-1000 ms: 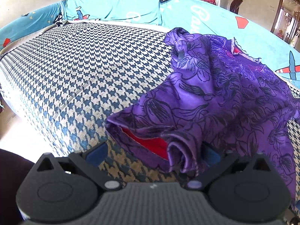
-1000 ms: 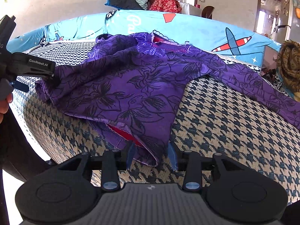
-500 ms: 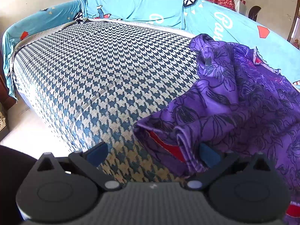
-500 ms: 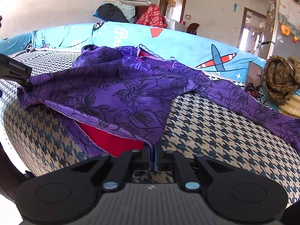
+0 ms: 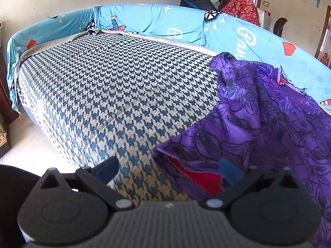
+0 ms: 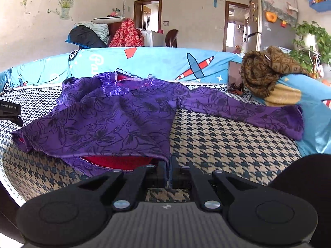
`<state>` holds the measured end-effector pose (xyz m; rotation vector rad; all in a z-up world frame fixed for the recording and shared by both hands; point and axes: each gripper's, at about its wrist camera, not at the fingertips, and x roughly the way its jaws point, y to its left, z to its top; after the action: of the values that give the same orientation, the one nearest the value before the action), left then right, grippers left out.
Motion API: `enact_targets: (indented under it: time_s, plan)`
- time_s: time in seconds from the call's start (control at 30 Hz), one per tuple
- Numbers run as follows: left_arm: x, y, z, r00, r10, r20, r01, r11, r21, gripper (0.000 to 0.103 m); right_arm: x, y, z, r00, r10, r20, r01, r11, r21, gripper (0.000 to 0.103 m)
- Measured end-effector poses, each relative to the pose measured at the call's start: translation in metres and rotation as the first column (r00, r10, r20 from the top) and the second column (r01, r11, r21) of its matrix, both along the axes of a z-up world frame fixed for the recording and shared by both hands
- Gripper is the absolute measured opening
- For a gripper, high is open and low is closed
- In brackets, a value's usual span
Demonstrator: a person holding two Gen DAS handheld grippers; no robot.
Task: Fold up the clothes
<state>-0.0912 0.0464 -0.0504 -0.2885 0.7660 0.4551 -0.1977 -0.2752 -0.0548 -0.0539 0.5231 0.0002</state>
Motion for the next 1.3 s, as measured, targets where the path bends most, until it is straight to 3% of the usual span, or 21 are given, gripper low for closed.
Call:
enact_targets:
  time_s: [0.17,0.33,0.4,0.63,0.87,1.07,1.3]
  plan:
    - [-0.004,0.001,0.003,1.0,-0.004,0.009,0.004,1.0,-0.001,0.103,-0.009,-0.002,0.004,0.997,-0.079,0.01,0.08,0.996,-0.048,0.002]
    - [-0.005,0.001,0.005,1.0,-0.009,0.006,0.009,1.0,0.0,0.103,-0.009,-0.017,0.005,0.976,-0.218,-0.002,0.217,0.976,-0.031,0.002]
    - [-0.005,0.003,0.006,1.0,-0.007,0.011,0.007,1.0,-0.013,0.103,-0.013,-0.023,0.008,0.974,-0.226,0.003,0.226,0.974,0.002,0.003]
    - [0.0,0.009,0.016,1.0,-0.018,-0.003,0.018,1.0,-0.016,0.103,-0.016,-0.003,0.005,1.0,0.0,-0.007,0.0,1.0,0.007,0.006]
    - [0.004,0.02,0.01,0.998,0.002,-0.057,-0.003,1.0,-0.016,0.103,-0.007,0.029,-0.003,0.973,0.224,-0.062,-0.223,0.975,0.012,0.006]
    - [0.001,0.025,0.006,0.995,-0.021,-0.101,0.024,0.999,0.033,0.103,0.003,0.051,-0.007,0.942,0.328,-0.075,-0.328,0.944,0.011,0.008]
    - [0.0,0.031,-0.007,0.986,-0.041,-0.16,0.056,0.994,0.09,0.103,0.03,0.072,0.0,0.923,0.382,-0.052,-0.381,0.924,0.027,0.012]
